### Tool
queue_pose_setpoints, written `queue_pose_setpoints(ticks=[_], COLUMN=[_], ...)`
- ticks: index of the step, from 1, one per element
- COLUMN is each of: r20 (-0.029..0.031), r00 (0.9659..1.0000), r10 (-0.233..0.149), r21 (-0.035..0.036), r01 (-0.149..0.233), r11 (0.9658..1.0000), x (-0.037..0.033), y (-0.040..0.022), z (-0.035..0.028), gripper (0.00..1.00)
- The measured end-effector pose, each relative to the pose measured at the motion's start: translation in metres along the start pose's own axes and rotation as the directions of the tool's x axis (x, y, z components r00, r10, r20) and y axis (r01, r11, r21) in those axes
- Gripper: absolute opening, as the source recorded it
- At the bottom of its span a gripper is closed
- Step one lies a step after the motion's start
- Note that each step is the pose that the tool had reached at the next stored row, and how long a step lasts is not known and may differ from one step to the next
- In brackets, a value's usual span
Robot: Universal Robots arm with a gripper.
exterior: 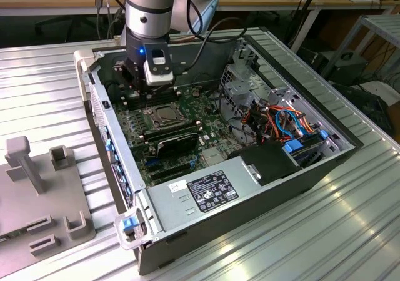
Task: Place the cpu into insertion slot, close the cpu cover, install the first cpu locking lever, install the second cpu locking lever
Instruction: 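Install the first cpu locking lever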
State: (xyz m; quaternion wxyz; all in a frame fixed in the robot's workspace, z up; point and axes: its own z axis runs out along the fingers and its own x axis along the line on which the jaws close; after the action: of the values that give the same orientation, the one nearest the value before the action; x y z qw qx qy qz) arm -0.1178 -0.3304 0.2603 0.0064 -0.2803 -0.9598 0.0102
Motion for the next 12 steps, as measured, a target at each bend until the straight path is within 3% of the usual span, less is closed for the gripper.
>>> queue_pose_setpoints(ticks=[3,10,11,12], r20=[0.0000,0.0005,-0.0010,-0.0060], r00=[0.9995,0.9987,0.9981,0.9965], r10=[-0.030,-0.052,-0.062,-0.084], r21=[-0.0007,-0.0019,-0.0048,-0.0143], r01=[0.030,0.052,0.062,0.083], r11=[0.9995,0.9987,0.9981,0.9964], x=[0.0002,0.0011,0.0011,0.0012], y=[0.0001,0.0014,0.0014,0.0013], z=[-0.0001,-0.0033,-0.0033,-0.0033], gripper=[0.11,0.11,0.11,0.11])
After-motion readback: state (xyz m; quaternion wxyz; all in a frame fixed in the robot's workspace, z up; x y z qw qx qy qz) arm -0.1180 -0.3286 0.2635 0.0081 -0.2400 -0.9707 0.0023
